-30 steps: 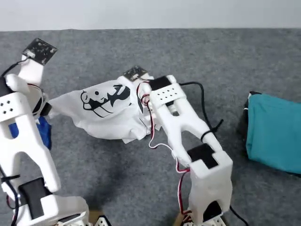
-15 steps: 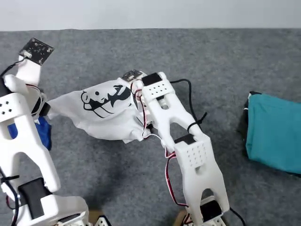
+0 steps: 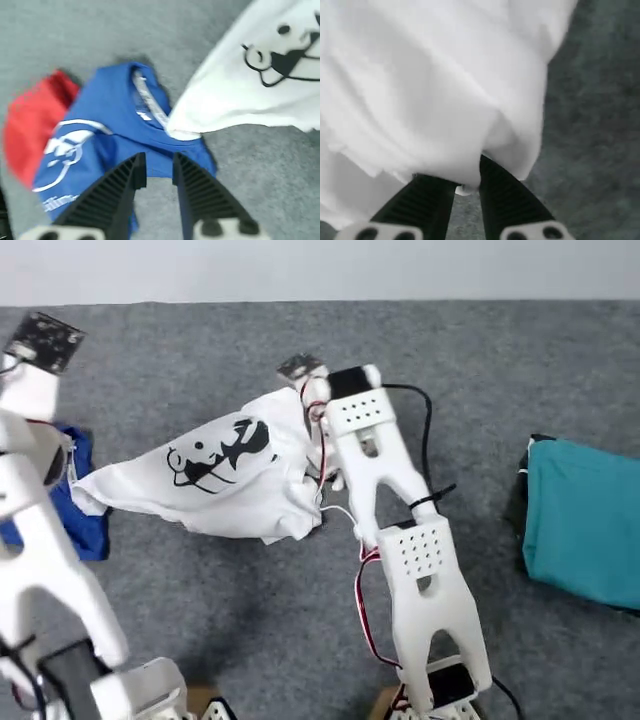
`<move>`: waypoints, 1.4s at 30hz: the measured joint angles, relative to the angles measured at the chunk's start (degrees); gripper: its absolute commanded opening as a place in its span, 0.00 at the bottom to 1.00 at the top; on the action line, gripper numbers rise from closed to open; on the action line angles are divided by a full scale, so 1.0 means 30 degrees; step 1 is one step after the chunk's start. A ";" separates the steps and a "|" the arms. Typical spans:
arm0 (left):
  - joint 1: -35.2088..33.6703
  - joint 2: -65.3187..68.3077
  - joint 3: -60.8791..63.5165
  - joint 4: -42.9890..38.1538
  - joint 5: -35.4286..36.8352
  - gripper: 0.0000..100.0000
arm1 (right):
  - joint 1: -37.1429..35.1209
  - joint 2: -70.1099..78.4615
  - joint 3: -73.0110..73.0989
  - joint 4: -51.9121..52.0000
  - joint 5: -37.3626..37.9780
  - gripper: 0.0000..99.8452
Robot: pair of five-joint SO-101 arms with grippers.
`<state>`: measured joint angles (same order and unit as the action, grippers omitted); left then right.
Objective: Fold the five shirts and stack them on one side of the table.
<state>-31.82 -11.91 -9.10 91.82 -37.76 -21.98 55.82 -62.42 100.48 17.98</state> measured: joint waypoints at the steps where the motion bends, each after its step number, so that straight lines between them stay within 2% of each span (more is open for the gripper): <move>1: -0.0147 -0.0645 0.0000 0.0000 0.0000 0.08 | 0.0029 -0.0469 0.0000 0.0000 0.0264 0.01; 8: -0.1348 -0.4982 -0.0029 0.0000 0.0000 0.09 | 0.0615 -0.5626 0.0000 0.0029 0.1143 0.01; 14: -0.2462 -0.6359 -0.0029 0.0000 0.0234 0.09 | 0.1553 -1.0667 0.0000 0.0029 0.2256 0.01; 24: -0.2930 -0.6359 0.0000 -0.0234 0.4630 0.09 | 0.2755 -1.6527 0.0000 0.0059 0.4103 0.01; 28: -0.1758 -0.6388 0.1289 -0.1729 0.7238 0.09 | 0.3604 -1.8784 0.1260 0.0059 0.4366 0.01; 31: 0.0117 -0.5978 0.2667 -0.2725 0.8469 0.09 | 0.3985 -2.0073 0.4044 0.0059 0.4454 0.01; 35: 0.2960 -0.3927 0.3194 -0.3546 0.9377 0.09 | 0.3956 -2.0952 0.8469 0.0059 0.4806 0.01; 42: 0.6593 0.2256 0.3194 -0.4982 0.9729 0.18 | 0.2549 -2.1509 1.3626 0.0059 0.4835 0.01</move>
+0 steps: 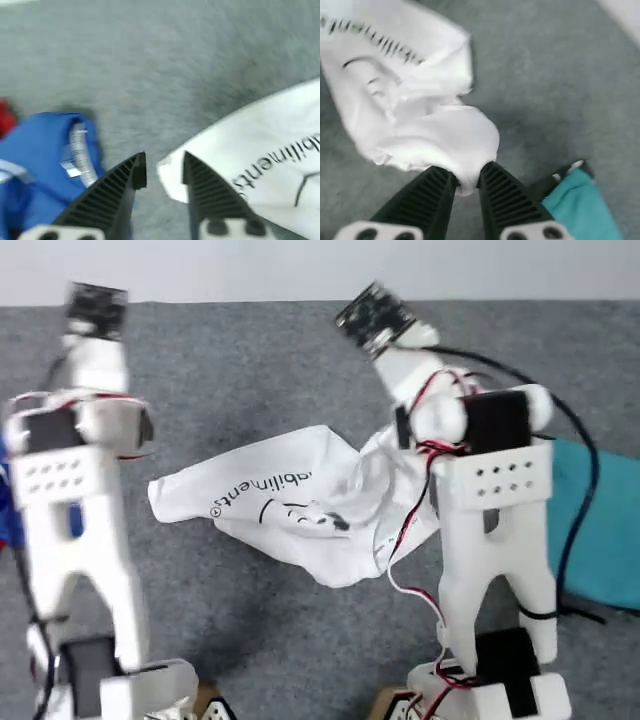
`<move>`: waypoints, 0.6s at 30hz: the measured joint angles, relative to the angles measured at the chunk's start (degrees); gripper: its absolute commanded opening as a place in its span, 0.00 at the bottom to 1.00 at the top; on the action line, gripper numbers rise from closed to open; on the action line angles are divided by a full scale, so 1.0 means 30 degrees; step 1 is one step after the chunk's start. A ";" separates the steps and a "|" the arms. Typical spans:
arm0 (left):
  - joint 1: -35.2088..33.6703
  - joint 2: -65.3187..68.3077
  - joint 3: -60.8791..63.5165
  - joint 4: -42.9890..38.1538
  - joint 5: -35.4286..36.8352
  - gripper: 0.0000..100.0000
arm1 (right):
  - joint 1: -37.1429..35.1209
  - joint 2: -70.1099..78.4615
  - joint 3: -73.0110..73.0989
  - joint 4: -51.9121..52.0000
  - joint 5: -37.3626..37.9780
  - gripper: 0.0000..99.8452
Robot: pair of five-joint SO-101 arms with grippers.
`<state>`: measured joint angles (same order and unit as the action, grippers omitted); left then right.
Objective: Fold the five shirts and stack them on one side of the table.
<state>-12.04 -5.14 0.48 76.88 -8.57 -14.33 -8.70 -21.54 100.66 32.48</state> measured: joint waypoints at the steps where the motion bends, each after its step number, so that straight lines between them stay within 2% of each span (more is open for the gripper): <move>1: 0.0410 0.0821 -0.0029 -0.0117 0.0000 0.18 | 0.0000 0.0000 0.0557 0.0000 0.0000 0.01; 9: 0.3810 0.7385 -0.4454 -0.0645 0.0000 0.18 | 0.0029 0.0000 0.3575 0.0000 0.0000 0.01; 18: 0.6769 1.4564 -1.1311 -0.0645 0.0000 0.18 | 0.0000 0.0000 0.3751 0.0000 0.0000 0.01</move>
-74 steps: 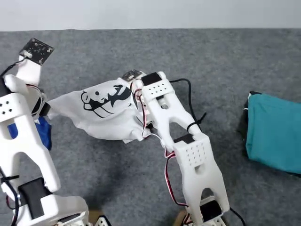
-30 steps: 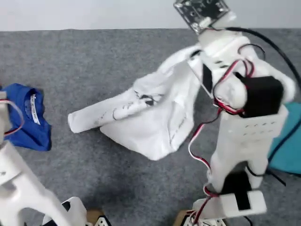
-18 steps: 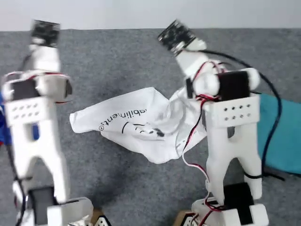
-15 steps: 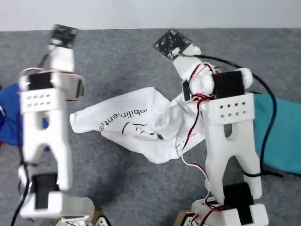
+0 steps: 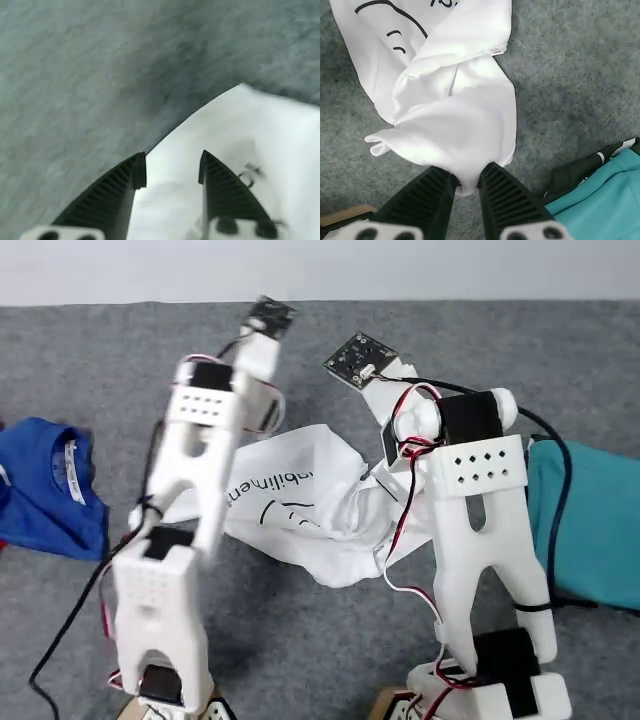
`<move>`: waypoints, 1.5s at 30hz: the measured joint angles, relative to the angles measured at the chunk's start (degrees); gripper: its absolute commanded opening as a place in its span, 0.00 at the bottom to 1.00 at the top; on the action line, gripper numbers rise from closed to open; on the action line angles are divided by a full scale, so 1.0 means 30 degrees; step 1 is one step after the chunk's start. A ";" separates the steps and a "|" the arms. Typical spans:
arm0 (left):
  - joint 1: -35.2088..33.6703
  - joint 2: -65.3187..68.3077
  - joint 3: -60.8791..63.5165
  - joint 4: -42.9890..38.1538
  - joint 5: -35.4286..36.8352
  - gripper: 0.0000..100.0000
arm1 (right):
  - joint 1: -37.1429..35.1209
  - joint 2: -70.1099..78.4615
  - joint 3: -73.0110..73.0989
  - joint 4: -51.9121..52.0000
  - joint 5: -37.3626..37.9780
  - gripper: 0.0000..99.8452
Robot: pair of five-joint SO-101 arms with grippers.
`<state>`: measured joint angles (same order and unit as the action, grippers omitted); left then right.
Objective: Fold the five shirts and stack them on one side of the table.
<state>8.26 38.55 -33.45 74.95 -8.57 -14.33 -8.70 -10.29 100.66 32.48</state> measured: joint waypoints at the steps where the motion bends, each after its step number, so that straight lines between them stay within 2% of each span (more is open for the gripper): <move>1: 0.0322 0.0645 -0.0733 0.0000 0.0000 0.18 | 0.0029 0.0000 0.0000 0.0000 0.0000 0.01; 12: 0.2930 0.6828 -0.9260 0.1934 0.0088 0.18 | 0.0029 0.0000 0.0000 0.0000 0.0000 0.01; 19: 0.3751 1.0051 -1.2747 0.3429 0.0088 0.18 | 0.0029 0.0000 0.0000 0.0000 0.0000 0.01; 21: 0.3751 1.0403 -1.3451 0.4073 0.0000 0.14 | 0.0029 0.0000 0.0000 0.0000 0.0000 0.01; 25: 0.3751 1.0755 -1.3656 0.5568 -0.1465 0.00 | 0.0029 0.0000 0.0000 0.0000 0.0029 0.01; 28: 0.3341 1.0784 -1.3714 0.6447 -0.2432 0.00 | 0.0029 0.0000 0.0000 0.0000 0.0059 0.01; 31: 0.2432 1.0784 -1.4769 0.7736 -0.2608 0.00 | 0.0029 -0.0029 0.0000 0.0000 0.0117 0.01; 34: 0.1084 1.0139 -1.6000 0.7941 -0.2608 0.00 | 0.0029 -0.0322 -0.0469 0.0000 0.0117 0.01; 41: -0.1524 0.5363 -1.6733 0.8059 -0.1377 0.00 | 0.0908 -0.0440 -0.2432 -0.0147 0.0117 0.01; 45: -0.2960 0.1993 -1.3949 0.8088 -0.1319 0.00 | 0.1846 -0.0440 -0.2579 -0.0293 0.0264 0.01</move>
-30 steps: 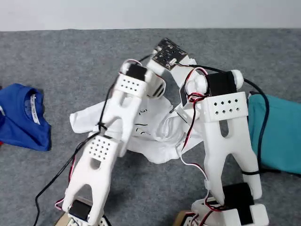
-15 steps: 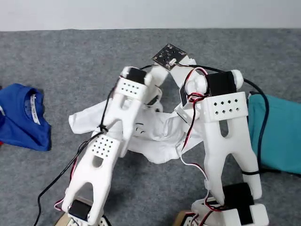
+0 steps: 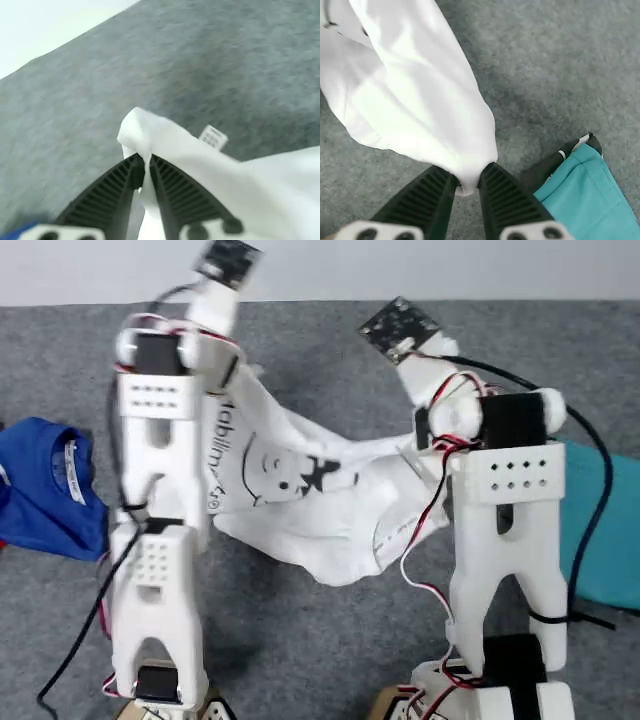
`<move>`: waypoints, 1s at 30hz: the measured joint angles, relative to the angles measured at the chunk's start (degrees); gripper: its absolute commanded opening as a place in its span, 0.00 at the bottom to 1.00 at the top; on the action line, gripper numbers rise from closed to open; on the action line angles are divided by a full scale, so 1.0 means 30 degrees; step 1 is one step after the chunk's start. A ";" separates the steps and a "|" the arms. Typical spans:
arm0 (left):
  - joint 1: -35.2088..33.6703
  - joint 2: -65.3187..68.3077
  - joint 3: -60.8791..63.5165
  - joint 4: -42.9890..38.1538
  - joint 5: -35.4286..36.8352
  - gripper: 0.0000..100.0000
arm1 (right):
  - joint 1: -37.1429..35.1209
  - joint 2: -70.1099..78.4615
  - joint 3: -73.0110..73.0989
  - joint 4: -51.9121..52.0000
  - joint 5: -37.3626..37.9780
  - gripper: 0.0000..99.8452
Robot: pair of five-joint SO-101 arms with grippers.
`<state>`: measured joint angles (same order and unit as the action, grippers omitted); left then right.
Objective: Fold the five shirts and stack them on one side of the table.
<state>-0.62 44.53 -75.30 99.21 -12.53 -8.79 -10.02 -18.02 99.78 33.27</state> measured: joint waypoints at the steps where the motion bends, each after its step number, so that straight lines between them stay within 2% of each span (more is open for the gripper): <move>1: -0.0322 -0.0879 0.1231 0.0000 -0.0117 0.00 | 0.0029 0.0000 0.0000 0.0000 0.0234 0.01; 5: -0.1143 -0.4659 0.7971 0.0000 -0.1436 0.00 | -0.0440 0.0000 0.0000 0.0000 0.0908 0.01; 10: -0.1377 -0.9319 1.7905 -0.0059 -0.3223 0.01 | -0.2344 0.0645 0.0000 0.0000 0.1055 0.01; 15: -0.1377 -1.1370 2.6198 -0.0147 -0.4806 0.09 | -0.3780 0.2549 0.0000 0.0000 0.1055 0.01; 22: -0.2491 -1.4037 2.7048 -0.0147 -0.5011 0.18 | -0.4015 0.3077 0.0000 0.0000 0.1055 0.01; 30: -0.2198 -1.5179 2.6344 -0.0264 -0.5040 0.20 | -0.4044 0.3077 0.0000 0.0000 0.1055 0.01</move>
<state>-7.21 -1.01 3.74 98.42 -27.65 -20.92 -0.79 -18.02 99.78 36.44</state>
